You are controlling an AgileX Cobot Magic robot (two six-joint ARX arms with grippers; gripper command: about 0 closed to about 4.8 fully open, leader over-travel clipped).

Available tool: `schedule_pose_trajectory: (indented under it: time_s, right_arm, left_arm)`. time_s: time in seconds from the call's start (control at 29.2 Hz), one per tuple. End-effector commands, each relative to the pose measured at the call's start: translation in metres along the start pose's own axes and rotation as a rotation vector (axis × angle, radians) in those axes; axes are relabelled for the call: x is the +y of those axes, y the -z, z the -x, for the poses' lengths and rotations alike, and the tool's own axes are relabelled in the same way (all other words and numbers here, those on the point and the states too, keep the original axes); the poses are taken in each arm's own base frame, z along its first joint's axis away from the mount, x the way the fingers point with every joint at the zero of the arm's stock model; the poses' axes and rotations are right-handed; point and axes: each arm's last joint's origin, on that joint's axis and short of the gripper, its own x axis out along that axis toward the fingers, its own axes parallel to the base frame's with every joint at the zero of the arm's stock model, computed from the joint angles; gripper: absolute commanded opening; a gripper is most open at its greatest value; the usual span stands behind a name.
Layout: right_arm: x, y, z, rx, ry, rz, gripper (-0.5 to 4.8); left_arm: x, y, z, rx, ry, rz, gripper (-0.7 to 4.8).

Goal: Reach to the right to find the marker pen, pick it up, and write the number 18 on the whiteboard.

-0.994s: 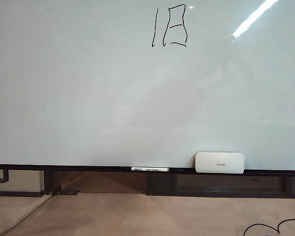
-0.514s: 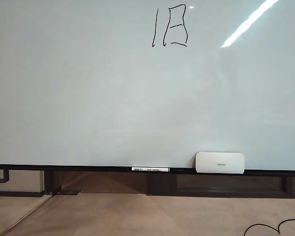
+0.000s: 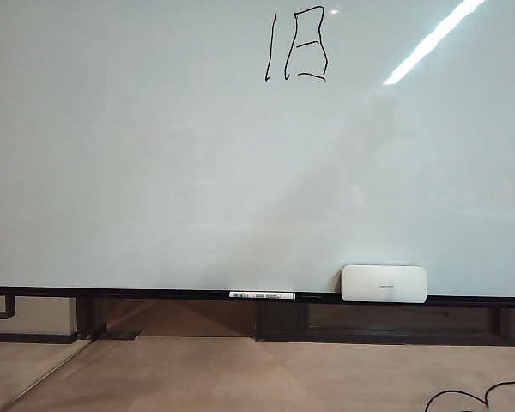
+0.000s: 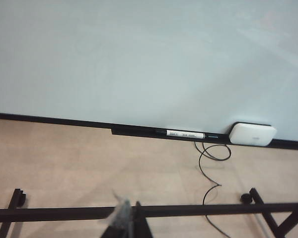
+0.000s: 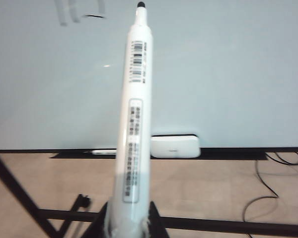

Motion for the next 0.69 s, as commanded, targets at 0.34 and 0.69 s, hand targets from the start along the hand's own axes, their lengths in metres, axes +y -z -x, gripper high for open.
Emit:
schedule_pose_trajectory:
  time_s: [0.34,0.69]
  right_arm:
    - [-0.012,0.023,-0.021,-0.013,0.053,-0.030,-0.02]
    - [-0.012,0.025,-0.021,0.003,0.052,-0.041,-0.01]
  left_arm:
    - [0.000,-0.010,0.000,-0.114,-0.044,0.013,-0.05]
    - [0.000,-0.009,0.000,-0.105,-0.047,0.012,-0.04]
